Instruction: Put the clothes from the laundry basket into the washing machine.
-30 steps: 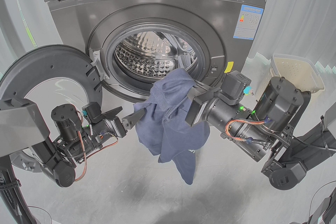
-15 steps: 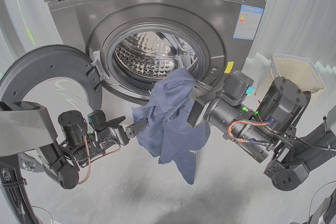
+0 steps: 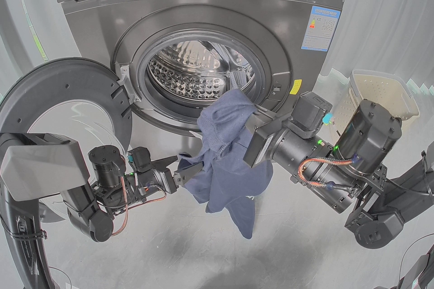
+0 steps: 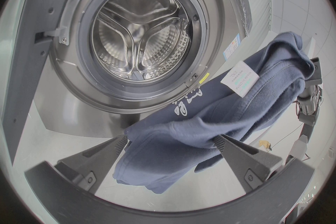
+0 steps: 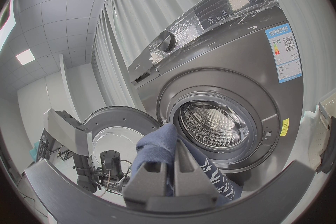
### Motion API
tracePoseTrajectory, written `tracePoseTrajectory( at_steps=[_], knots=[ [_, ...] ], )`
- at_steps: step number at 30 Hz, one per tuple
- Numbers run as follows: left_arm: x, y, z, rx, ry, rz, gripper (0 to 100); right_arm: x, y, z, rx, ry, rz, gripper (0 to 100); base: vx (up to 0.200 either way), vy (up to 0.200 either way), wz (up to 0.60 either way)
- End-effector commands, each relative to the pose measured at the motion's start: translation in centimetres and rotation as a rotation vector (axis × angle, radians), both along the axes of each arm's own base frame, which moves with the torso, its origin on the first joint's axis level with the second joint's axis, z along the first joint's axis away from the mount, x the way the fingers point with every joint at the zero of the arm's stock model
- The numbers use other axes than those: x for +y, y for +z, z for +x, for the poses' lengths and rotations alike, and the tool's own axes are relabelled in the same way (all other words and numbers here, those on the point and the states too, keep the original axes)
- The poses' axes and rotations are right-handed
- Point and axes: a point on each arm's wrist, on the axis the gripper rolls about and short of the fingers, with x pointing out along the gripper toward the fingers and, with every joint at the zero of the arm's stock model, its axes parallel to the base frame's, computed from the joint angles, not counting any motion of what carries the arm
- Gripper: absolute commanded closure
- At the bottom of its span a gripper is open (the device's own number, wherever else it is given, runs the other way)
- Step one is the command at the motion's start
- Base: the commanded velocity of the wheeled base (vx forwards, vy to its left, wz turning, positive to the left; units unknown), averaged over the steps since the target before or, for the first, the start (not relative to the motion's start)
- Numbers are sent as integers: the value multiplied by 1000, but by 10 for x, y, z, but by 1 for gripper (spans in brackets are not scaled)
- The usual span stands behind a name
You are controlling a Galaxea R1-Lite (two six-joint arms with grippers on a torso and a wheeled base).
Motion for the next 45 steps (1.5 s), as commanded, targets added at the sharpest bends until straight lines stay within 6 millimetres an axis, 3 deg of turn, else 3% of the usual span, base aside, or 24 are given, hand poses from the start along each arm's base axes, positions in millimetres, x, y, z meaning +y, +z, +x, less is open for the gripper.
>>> tracePoseTrajectory(
  at_steps=[1, 9, 15, 33, 34, 45],
  knots=[
    [-3, -7, 6, 2, -29, 1, 0, 1, 1, -1, -3, 8, 2, 100, 0, 0, 0],
    [-1, -6, 2, -6, -40, 17, 0, 0, 2, -1, -8, 11, 5, 100, 0, 0, 0],
    [-1, -11, 12, -89, -34, 87, 0, 0, 0, -1, -3, 11, 0, 100, 0, 0, 0],
    [-9, 1, 21, -161, -46, 72, 0, 1, -1, -1, 0, 13, -4, 100, 0, 0, 0],
    [-10, 3, 22, -167, -47, 70, 100, 1, -1, -1, 0, 13, -4, 100, 0, 0, 0],
    [-5, 12, 19, -190, -34, 70, 100, 0, -1, 0, 0, 8, -2, 100, 0, 0, 0]
  ],
)
